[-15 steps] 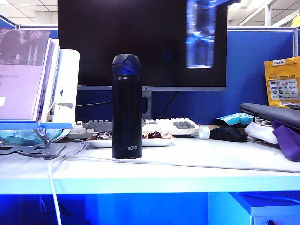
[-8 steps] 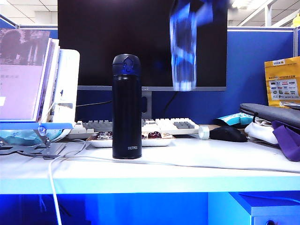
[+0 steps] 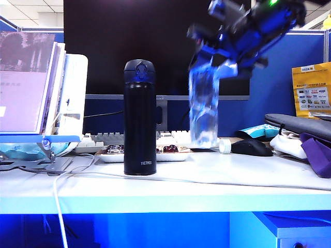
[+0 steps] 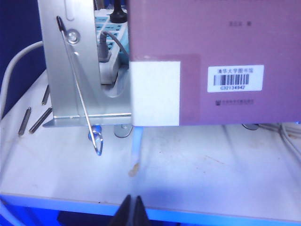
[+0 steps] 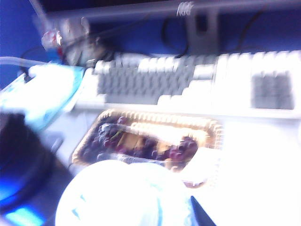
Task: Pick up the mineral water bottle and place it vertically to the right of the black thermos cup.
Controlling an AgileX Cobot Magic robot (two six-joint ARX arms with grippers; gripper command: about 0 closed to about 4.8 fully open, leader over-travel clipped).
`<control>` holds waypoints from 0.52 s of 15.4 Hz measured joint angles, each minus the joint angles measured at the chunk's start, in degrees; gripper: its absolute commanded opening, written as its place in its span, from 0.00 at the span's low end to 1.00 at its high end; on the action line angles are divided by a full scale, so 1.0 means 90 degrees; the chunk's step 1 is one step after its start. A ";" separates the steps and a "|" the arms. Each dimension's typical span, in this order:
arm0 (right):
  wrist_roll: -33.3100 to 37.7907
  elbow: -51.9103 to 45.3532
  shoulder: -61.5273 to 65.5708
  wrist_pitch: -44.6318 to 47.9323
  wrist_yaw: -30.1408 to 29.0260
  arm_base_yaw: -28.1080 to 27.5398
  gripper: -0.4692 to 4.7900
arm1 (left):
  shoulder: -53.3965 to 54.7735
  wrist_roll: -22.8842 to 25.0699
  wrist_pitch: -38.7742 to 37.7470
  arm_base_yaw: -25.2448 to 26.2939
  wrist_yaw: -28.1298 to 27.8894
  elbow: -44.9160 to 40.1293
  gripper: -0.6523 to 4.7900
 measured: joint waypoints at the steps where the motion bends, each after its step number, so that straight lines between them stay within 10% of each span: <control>1: 0.0002 0.0005 0.0049 0.0066 -0.0027 0.0121 0.62 | 0.0000 0.0000 0.0000 0.0000 0.0000 0.0000 0.11; 8: 0.0017 0.0032 0.0187 0.0117 -0.0141 0.0265 0.62 | 0.0000 0.0000 -0.0002 0.0000 0.0000 0.0000 0.11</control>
